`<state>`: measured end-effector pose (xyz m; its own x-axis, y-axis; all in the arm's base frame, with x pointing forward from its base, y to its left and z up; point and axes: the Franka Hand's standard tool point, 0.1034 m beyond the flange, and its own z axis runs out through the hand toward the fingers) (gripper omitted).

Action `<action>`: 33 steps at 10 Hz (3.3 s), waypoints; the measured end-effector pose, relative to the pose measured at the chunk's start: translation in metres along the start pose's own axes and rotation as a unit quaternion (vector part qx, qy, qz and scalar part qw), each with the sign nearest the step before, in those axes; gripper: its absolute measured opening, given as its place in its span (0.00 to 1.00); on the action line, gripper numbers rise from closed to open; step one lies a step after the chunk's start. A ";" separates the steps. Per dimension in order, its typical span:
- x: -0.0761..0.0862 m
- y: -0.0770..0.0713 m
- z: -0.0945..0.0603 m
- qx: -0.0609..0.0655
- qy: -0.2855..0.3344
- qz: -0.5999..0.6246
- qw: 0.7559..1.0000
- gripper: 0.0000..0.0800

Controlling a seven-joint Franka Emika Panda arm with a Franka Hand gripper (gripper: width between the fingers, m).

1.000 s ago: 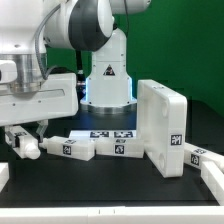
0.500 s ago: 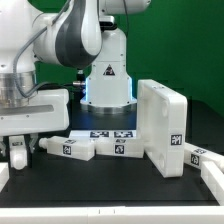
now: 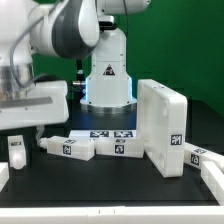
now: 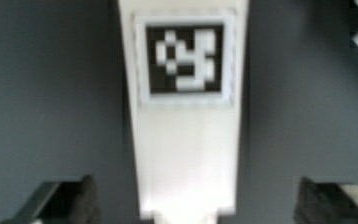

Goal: Assemble desk

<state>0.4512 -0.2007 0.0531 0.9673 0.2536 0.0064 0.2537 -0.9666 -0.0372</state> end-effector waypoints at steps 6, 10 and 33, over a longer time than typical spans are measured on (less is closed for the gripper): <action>0.037 -0.028 -0.056 0.009 0.004 0.012 1.000 0.81; 0.036 -0.058 -0.027 0.024 -0.026 0.065 0.997 0.81; 0.109 -0.143 -0.087 0.053 -0.058 0.183 0.980 0.81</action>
Offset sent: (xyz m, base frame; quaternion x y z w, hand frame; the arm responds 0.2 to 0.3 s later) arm 0.0000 0.0000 0.0000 0.0000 0.0000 0.0000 1.0000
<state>0.5208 -0.0383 0.1462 0.9848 -0.1011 -0.1410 -0.1184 -0.9857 -0.1201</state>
